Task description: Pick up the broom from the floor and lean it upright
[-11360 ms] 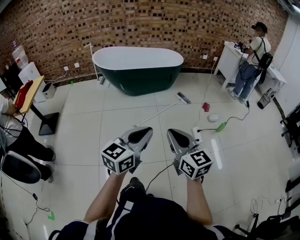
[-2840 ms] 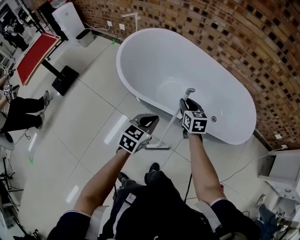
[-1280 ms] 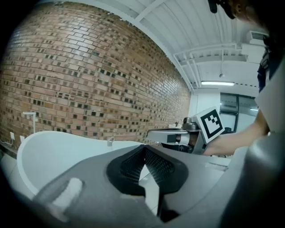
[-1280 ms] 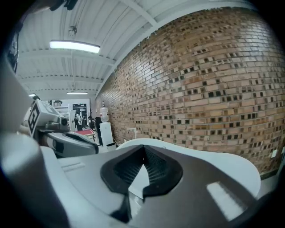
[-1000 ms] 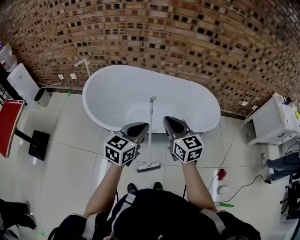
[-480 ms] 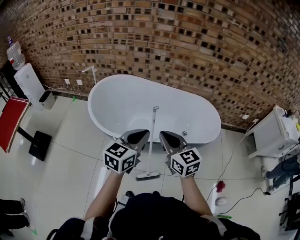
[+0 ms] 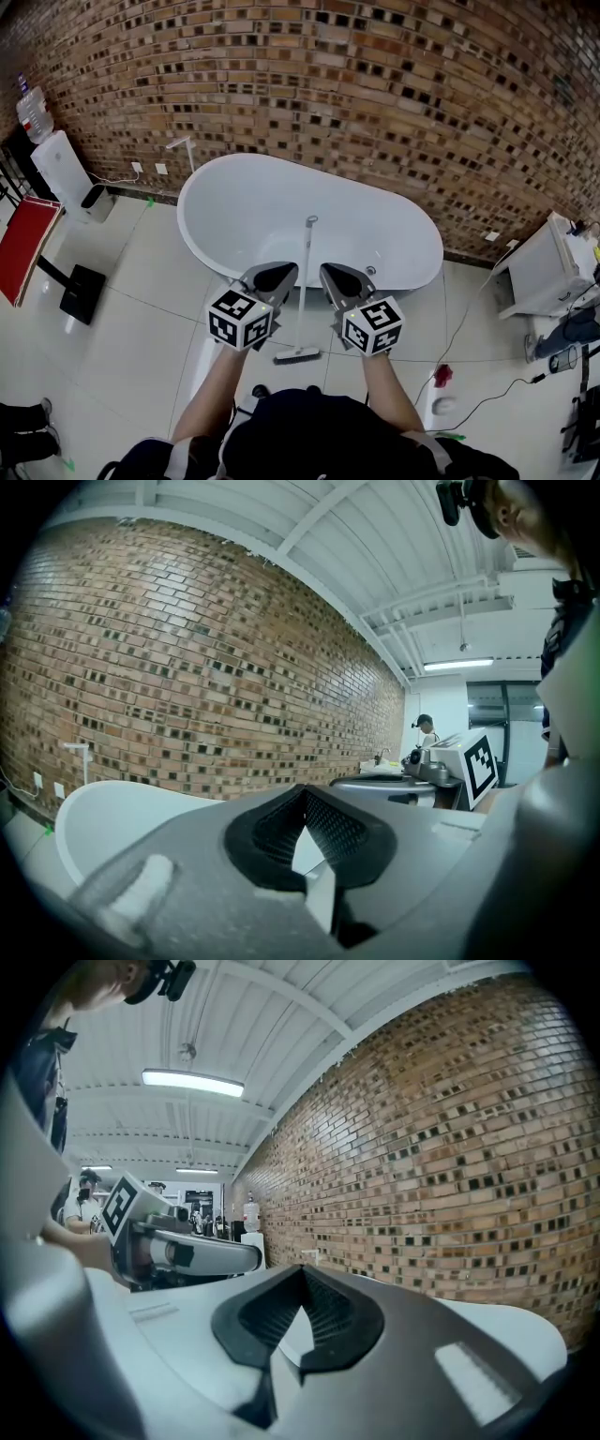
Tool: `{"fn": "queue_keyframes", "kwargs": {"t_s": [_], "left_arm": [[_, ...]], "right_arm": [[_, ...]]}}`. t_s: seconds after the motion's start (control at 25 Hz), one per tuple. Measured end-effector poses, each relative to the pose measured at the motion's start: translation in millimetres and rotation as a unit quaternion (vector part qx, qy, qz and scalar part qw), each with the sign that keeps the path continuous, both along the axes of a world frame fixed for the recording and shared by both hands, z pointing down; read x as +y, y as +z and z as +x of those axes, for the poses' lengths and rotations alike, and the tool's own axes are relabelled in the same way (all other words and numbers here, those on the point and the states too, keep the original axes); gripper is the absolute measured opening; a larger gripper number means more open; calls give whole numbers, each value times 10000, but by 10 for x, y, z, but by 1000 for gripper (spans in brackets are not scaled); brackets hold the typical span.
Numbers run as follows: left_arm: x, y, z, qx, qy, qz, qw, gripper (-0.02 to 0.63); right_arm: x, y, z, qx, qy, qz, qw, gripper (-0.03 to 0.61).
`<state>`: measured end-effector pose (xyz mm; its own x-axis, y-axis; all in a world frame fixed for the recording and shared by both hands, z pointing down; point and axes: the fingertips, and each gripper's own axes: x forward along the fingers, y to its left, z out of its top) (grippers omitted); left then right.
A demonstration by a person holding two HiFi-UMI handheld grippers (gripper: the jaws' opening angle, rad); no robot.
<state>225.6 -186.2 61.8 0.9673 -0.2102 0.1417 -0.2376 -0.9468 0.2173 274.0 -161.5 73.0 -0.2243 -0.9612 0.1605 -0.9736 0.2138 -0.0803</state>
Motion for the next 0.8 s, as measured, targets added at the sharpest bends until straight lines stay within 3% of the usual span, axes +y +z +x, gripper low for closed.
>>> {"fn": "queue_keyframes", "kwargs": {"t_s": [0.8], "left_arm": [[46,24,-1,10,9,-77,10000,0]], "right_arm": [[68,-6,23,-141,9,38,9999,2]]}}
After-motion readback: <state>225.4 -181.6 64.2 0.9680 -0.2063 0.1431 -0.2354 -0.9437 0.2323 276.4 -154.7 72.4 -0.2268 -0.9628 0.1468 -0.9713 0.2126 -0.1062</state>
